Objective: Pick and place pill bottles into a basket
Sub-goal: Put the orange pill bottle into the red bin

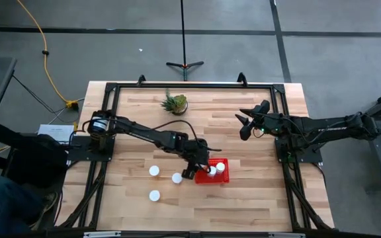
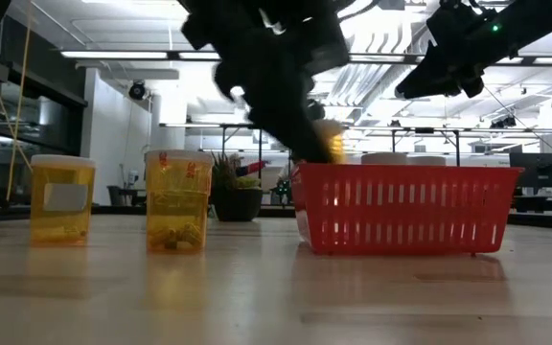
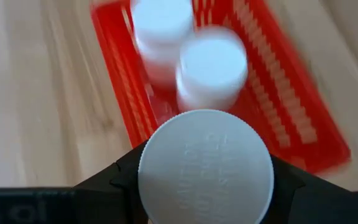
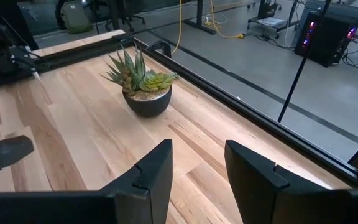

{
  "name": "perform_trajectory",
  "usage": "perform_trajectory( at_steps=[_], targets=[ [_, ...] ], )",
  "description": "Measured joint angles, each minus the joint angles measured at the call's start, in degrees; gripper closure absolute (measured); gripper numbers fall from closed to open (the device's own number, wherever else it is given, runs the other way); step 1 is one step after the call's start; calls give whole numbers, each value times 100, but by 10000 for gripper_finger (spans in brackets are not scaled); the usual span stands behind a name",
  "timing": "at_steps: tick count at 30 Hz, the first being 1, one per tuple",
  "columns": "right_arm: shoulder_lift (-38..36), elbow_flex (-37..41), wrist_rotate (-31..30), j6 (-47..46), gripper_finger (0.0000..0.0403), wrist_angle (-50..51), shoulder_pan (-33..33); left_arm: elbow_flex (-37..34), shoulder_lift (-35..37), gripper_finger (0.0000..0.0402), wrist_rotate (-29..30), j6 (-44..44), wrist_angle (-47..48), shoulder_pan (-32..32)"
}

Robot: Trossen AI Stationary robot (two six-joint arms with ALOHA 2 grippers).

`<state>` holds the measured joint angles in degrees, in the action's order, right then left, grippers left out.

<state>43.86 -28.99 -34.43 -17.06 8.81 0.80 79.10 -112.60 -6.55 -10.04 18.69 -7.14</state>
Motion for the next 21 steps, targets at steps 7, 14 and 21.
perform_trajectory(
  at_steps=[7, 14, 21],
  targets=[
    [0, 0, 12, -2, 265, 5, -2, -5, -144, 164, -6, 32, 98, 0],
    [0, 0, -10, -2, 265, 5, -1, -3, -141, 126, 109, -9, 64, 0],
    [0, 0, -10, 0, 265, 5, -2, 57, -140, 89, 245, -23, 142, 3]
  ],
)
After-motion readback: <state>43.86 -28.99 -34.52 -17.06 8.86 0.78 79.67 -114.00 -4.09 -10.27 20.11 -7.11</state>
